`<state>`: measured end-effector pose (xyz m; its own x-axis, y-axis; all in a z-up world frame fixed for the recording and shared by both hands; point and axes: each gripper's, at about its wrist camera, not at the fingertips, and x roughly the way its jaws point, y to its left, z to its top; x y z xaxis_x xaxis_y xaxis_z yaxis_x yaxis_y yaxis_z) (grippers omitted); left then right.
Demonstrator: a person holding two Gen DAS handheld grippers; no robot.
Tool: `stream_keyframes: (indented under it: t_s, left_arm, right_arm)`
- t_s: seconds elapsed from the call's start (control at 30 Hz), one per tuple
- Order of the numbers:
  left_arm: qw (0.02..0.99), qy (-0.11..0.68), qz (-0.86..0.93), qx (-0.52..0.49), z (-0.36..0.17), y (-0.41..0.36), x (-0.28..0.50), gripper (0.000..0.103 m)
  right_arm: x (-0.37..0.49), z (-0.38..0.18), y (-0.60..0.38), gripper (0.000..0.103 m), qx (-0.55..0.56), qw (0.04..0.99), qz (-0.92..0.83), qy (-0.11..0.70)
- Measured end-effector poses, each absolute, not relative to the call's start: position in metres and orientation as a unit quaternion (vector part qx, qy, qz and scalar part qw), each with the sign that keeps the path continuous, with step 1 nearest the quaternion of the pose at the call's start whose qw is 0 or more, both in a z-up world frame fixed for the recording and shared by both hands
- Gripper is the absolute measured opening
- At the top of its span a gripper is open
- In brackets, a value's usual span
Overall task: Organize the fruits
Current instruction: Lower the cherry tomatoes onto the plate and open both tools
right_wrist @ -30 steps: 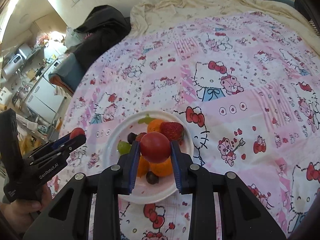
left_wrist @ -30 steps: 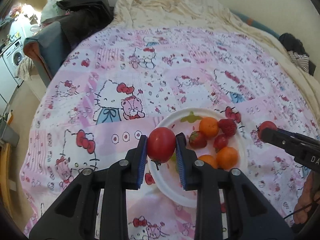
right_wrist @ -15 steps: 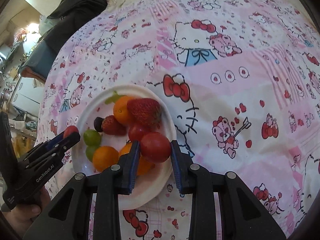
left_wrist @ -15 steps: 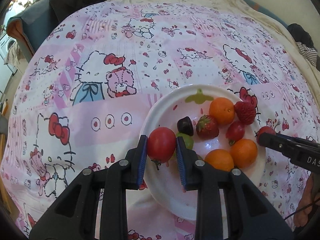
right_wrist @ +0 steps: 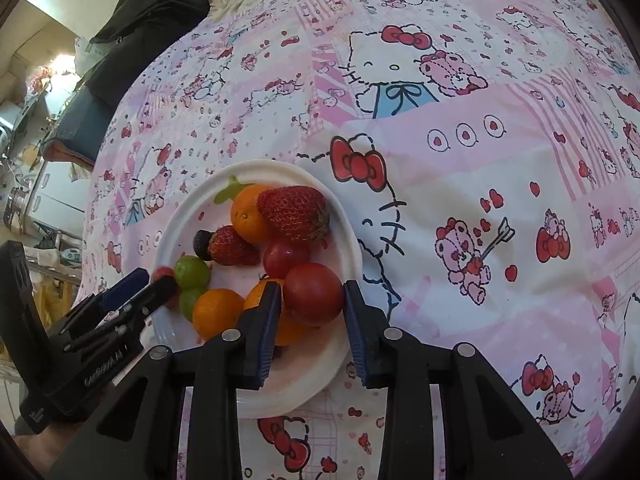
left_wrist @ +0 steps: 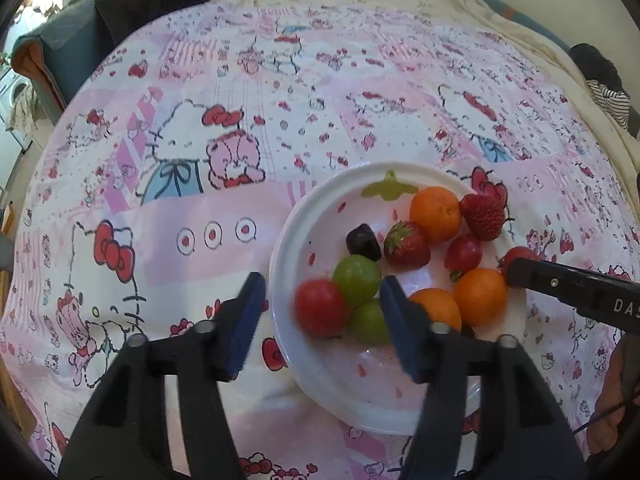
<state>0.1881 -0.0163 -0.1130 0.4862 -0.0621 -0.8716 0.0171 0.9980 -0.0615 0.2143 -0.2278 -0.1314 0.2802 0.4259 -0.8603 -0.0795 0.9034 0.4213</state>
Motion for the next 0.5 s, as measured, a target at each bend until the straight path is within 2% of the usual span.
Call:
stream_keyframes:
  t_s: [0.07, 0.13, 0.2, 0.5]
  left_arm:
    - [0.863, 0.504, -0.029, -0.022, -0.110, -0.018, 0.188, 0.061]
    - [0.864, 0.501, -0.031, -0.028, -0.107, -0.017, 0.188, 0.069]
    - [0.868, 0.495, -0.030, -0.037, -0.103, -0.015, 0.186, 0.070]
    - [0.890, 0.452, -0.008, -0.058, -0.077, -0.003, 0.175, 0.070]
  right_arm:
    - [0.214, -0.130, -0.227, 0.042, 0.152, 0.785, 0.164, 0.578]
    - [0.214, -0.127, -0.227, 0.071, 0.162, 0.784, 0.171, 0.574]
    - [0.212, -0.121, -0.225, 0.081, 0.159, 0.792, 0.178, 0.562]
    - [0.207, -0.093, -0.226, 0.089, 0.161, 0.814, 0.192, 0.523]
